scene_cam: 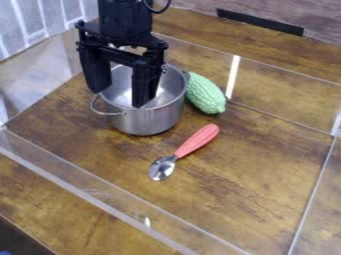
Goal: Move the pink spoon to the left
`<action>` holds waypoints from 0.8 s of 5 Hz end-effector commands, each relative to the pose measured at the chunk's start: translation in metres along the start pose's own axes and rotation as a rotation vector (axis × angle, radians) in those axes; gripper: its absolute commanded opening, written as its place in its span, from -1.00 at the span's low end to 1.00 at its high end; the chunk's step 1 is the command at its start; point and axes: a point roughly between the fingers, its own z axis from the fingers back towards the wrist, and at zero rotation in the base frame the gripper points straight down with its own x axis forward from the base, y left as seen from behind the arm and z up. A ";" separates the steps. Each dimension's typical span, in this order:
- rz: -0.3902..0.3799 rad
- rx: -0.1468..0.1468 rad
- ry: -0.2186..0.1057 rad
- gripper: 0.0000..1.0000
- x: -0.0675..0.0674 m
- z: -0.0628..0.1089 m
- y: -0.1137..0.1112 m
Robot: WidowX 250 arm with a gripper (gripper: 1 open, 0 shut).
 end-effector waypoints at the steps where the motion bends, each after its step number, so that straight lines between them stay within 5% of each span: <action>1: -0.003 -0.005 0.026 1.00 -0.001 -0.010 -0.009; 3: -0.315 0.048 -0.004 1.00 0.039 -0.039 -0.060; 4: -0.402 0.062 -0.019 1.00 0.056 -0.052 -0.088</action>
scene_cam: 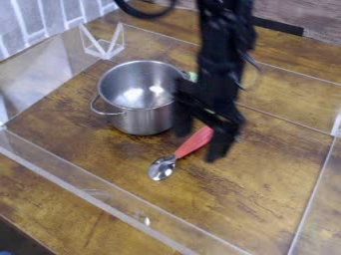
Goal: Move the pink spoon to the left
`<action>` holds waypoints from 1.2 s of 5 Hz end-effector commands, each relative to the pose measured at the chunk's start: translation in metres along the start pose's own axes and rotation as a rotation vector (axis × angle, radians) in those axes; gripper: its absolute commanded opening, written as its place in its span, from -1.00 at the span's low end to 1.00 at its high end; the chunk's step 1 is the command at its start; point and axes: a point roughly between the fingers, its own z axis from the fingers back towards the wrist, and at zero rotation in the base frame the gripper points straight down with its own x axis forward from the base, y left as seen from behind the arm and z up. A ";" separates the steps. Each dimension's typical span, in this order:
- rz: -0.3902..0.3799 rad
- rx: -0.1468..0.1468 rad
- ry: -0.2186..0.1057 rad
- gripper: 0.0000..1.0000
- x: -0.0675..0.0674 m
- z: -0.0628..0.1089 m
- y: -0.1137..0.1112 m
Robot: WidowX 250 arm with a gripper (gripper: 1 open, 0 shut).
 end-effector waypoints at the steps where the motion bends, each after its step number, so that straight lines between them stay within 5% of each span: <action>1: -0.009 0.017 -0.075 1.00 0.022 0.010 -0.007; 4: 0.025 0.029 -0.075 1.00 0.028 -0.001 0.033; 6: 0.020 -0.003 -0.056 1.00 0.021 -0.020 0.044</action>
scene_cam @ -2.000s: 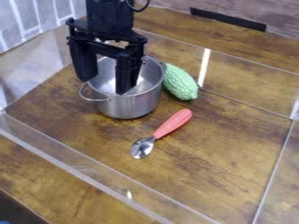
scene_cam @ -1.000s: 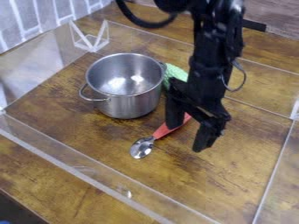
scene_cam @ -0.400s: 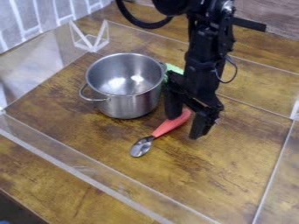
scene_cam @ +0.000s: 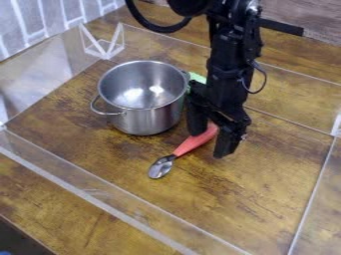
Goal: Move the pink spoon to the left
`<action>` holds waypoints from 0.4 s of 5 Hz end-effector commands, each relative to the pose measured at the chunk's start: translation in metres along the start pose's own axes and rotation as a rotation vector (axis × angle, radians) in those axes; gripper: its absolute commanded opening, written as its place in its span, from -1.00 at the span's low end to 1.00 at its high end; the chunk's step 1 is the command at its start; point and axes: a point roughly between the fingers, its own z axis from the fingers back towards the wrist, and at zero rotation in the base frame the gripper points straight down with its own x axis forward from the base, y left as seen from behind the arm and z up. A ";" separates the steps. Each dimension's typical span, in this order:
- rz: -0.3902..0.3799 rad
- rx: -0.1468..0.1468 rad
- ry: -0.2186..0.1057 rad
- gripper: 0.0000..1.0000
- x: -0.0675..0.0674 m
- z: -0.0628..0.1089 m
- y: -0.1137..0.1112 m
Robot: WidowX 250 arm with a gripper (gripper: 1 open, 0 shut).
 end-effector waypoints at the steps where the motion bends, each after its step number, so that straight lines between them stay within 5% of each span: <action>1: 0.046 -0.019 0.021 1.00 -0.011 -0.011 0.017; 2: 0.054 -0.035 0.037 1.00 -0.007 -0.012 0.009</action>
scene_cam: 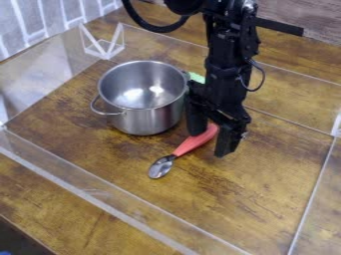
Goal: Move the pink spoon to the left
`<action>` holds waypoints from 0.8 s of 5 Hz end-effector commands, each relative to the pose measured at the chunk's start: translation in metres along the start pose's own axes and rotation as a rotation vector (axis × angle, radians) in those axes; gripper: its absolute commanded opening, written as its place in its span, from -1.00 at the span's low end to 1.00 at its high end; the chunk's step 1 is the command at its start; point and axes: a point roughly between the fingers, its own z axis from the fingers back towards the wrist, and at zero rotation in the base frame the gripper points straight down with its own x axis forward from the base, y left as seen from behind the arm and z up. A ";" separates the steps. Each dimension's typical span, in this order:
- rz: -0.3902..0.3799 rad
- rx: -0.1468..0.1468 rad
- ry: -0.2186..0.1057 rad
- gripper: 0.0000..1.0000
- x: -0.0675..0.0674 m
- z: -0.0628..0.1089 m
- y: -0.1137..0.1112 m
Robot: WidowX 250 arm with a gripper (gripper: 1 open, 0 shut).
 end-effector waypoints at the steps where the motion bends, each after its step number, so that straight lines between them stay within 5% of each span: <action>1: 0.027 -0.022 0.048 1.00 -0.002 -0.012 -0.002; 4: 0.045 -0.056 0.096 1.00 0.001 -0.029 0.000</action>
